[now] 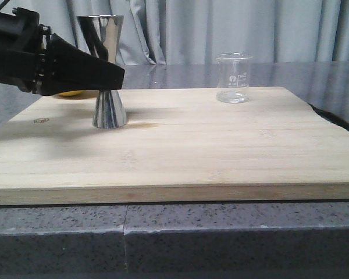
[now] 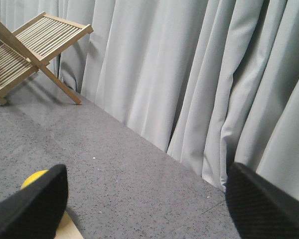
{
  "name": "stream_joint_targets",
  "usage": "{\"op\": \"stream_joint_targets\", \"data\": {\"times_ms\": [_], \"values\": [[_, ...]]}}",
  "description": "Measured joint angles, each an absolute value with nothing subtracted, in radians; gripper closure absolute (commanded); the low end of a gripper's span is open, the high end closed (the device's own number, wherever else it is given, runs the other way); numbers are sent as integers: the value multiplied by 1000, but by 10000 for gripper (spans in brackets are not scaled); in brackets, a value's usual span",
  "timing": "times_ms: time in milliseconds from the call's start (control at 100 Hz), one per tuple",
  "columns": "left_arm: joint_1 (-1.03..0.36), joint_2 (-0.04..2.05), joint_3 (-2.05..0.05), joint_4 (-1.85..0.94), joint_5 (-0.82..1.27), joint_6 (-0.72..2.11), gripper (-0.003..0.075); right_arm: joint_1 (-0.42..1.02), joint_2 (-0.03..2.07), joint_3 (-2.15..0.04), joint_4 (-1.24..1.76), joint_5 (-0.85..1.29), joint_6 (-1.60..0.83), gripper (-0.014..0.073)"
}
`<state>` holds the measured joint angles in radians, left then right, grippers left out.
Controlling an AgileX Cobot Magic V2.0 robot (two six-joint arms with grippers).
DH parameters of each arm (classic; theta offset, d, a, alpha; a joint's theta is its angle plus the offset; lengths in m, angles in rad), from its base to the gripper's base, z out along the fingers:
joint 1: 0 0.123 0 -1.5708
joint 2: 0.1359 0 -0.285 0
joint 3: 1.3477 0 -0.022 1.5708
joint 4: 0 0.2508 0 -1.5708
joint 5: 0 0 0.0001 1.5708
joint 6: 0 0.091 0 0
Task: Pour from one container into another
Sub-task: 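Open the left gripper and withdraw it from the jigger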
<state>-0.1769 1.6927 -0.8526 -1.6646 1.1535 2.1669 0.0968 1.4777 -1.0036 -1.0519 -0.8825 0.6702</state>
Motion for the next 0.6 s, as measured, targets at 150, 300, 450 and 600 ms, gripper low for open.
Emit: {"op": "stream_joint_targets", "data": {"times_ms": [150,300,450,600], "values": [[-151,1693,-853,-1658,1158,2167,304,97,1478,-1004,-1052,-882,670,8],[-121,1693,-853,-1656,1158,2161,251,97,1478,-1004,-1052,-882,670,8],[-102,1689,-853,-1634,1158,2152,244,97,1478,-1004,-1052,-882,670,8],[-89,1655,-853,-1577,1158,2131,244,97,1478,-1004,-1052,-882,670,8]]}}
